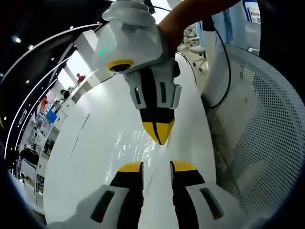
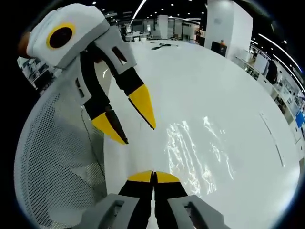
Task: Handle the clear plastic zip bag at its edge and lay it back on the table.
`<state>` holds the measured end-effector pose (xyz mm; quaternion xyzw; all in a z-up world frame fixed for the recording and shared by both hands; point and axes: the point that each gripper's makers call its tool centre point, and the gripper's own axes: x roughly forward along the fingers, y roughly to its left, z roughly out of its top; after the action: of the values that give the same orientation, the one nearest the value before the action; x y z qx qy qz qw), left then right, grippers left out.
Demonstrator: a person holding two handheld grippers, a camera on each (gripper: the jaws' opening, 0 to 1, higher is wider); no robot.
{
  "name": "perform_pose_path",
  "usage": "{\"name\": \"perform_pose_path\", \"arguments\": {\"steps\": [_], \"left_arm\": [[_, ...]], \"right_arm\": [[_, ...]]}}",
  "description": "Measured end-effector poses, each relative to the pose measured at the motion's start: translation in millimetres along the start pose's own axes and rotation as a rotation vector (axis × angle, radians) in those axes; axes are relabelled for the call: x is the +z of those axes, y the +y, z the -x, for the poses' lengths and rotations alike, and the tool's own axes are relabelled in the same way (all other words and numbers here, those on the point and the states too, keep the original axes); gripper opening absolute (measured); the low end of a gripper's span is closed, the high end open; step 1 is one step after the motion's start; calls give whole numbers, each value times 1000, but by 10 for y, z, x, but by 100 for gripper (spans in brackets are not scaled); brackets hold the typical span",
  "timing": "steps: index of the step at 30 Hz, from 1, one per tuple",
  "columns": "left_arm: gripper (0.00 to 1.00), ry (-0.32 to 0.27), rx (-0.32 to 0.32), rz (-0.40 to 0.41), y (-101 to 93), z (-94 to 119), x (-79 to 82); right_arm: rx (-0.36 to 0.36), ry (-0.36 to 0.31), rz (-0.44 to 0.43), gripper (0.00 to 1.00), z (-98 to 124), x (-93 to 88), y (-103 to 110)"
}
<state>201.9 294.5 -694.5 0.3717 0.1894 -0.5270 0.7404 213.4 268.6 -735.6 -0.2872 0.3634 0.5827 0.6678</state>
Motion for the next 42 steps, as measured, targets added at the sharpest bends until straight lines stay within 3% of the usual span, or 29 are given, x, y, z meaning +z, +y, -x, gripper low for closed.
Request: {"name": "perform_pose_path", "arguments": {"steps": [15,32,42], "left_arm": [[13,10,-48,-64,-154,-113,39],[0,41,-27,-90,-87,-139,-11],[0,41,-28,-91,-98,-114,-5]], "right_arm": [[-3,-15,22,0,40,163,58],[-8,-29,57,0,113,296,16],[-38,-34,76,0,133,315,-13]]}}
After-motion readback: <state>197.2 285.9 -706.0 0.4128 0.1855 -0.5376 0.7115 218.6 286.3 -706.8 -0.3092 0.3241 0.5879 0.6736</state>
